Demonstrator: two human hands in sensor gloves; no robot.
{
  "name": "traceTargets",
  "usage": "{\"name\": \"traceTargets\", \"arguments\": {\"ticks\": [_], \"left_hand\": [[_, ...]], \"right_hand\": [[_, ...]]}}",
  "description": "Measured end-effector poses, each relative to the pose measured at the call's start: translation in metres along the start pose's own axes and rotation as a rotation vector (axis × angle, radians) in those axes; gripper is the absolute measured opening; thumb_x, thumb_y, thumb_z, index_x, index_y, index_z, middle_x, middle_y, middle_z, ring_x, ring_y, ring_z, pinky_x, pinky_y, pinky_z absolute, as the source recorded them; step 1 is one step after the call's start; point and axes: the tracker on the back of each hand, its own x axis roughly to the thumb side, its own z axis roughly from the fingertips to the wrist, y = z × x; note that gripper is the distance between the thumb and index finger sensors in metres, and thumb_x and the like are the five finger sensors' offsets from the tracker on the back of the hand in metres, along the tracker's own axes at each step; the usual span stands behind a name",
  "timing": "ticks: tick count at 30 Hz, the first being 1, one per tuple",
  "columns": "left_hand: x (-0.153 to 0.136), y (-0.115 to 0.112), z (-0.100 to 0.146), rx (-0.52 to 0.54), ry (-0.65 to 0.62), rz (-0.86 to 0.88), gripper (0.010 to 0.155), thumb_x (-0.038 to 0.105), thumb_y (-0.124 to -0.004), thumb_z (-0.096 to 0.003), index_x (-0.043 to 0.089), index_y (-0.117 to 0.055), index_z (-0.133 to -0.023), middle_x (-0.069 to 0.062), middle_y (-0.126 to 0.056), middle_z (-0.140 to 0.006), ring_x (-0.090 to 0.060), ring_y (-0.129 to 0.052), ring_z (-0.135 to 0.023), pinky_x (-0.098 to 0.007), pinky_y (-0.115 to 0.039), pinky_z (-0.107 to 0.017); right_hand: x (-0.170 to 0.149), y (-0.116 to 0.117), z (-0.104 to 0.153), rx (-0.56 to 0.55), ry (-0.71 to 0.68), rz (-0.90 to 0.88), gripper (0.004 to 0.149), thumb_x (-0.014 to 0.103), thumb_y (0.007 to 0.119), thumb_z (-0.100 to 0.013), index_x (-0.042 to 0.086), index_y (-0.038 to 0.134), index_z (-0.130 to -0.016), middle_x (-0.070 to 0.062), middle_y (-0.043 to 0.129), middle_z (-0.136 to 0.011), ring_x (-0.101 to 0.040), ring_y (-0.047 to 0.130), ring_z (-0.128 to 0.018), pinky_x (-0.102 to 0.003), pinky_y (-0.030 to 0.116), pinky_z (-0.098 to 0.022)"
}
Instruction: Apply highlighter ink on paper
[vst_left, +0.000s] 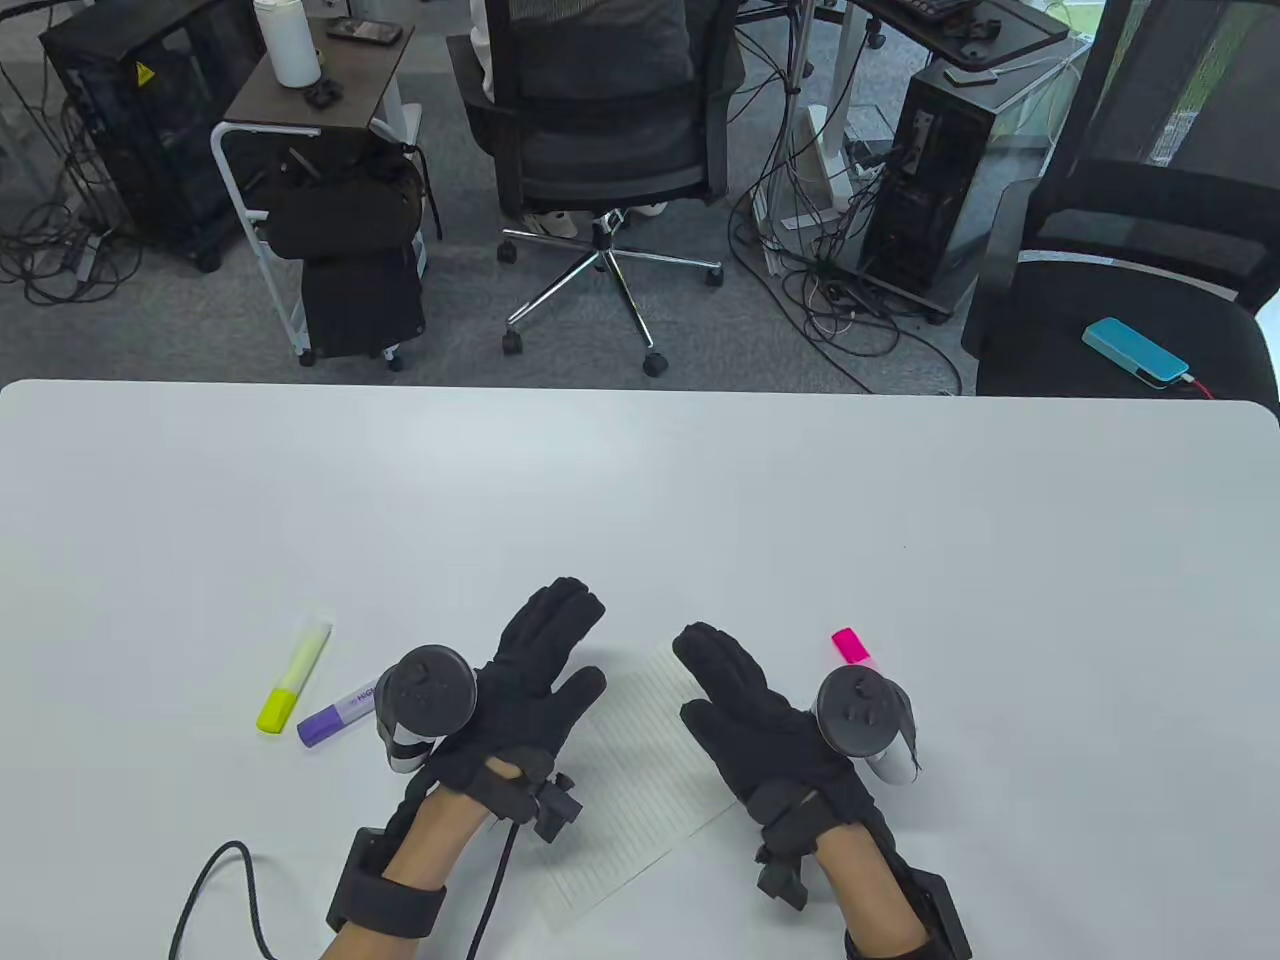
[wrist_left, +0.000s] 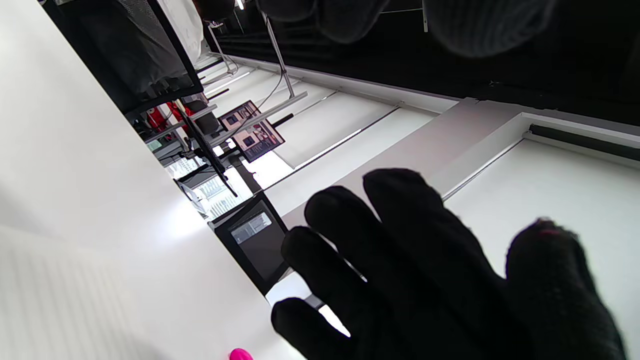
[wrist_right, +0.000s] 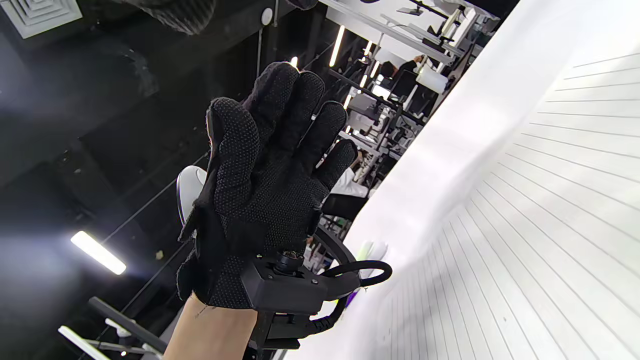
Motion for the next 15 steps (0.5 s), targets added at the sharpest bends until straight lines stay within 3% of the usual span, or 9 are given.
{"name": "traceTargets", "arguments": {"ticks": [15], "left_hand": [[-0.0019, -0.0024, -0.0006, -0.023, -0.001, -0.032, 0.075, 0.059, -0.070, -0.0434, 0.025, -0.049, -0.107, -0.005, -0.039, -0.116, -0.047, -0.033, -0.106, -0.069, -0.037, -0.071]], "right_hand": [[0.0014, -0.0045, 0.0014, -0.024, -0.020, -0.009, 0.067, 0.056, 0.056, -0.066, 0.025, 0.027, -0.118, -0.016, 0.016, -0.127, -0.051, 0.008, -0.111, -0.074, 0.015, -0.073]]}}
